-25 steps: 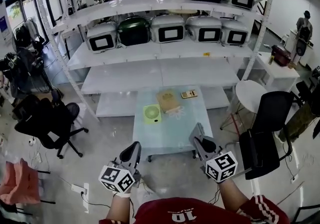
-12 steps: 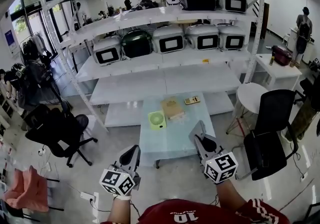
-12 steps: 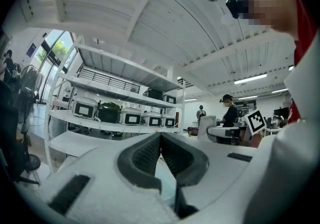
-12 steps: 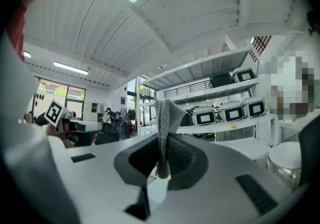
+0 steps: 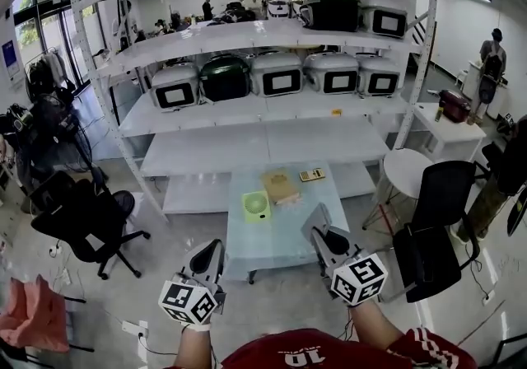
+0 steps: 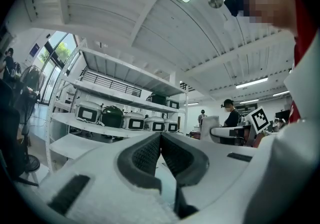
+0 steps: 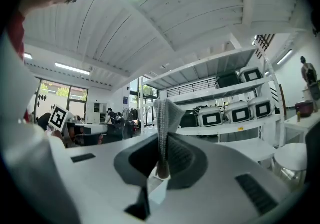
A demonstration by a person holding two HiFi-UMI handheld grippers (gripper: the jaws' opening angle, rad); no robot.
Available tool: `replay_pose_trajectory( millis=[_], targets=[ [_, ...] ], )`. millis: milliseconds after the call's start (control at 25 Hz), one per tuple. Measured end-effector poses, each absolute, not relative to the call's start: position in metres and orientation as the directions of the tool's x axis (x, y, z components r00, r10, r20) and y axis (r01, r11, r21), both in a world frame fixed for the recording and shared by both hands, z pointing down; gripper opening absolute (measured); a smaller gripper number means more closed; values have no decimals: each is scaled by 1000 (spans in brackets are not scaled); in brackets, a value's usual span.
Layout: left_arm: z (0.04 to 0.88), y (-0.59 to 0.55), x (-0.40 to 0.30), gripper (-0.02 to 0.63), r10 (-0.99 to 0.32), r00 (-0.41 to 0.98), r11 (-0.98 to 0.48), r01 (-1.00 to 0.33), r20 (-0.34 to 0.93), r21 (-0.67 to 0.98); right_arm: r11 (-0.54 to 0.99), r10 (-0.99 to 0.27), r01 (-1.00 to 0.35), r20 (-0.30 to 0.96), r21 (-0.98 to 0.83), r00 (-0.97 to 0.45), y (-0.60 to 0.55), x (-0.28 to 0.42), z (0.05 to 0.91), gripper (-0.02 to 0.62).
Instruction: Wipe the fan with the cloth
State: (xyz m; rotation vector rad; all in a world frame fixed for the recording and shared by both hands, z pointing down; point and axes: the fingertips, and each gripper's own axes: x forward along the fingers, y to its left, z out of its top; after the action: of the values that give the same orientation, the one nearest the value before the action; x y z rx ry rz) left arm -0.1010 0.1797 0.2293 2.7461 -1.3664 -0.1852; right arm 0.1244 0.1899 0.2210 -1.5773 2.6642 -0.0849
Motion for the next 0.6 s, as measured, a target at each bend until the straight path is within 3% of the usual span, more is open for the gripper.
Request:
replay_pose_trajectory(
  millis=[600],
  targets=[
    [236, 177, -104, 3, -761, 644, -648, -745, -83, 155, 432, -901, -900, 19, -57, -434, 194, 114, 230, 20]
  ],
)
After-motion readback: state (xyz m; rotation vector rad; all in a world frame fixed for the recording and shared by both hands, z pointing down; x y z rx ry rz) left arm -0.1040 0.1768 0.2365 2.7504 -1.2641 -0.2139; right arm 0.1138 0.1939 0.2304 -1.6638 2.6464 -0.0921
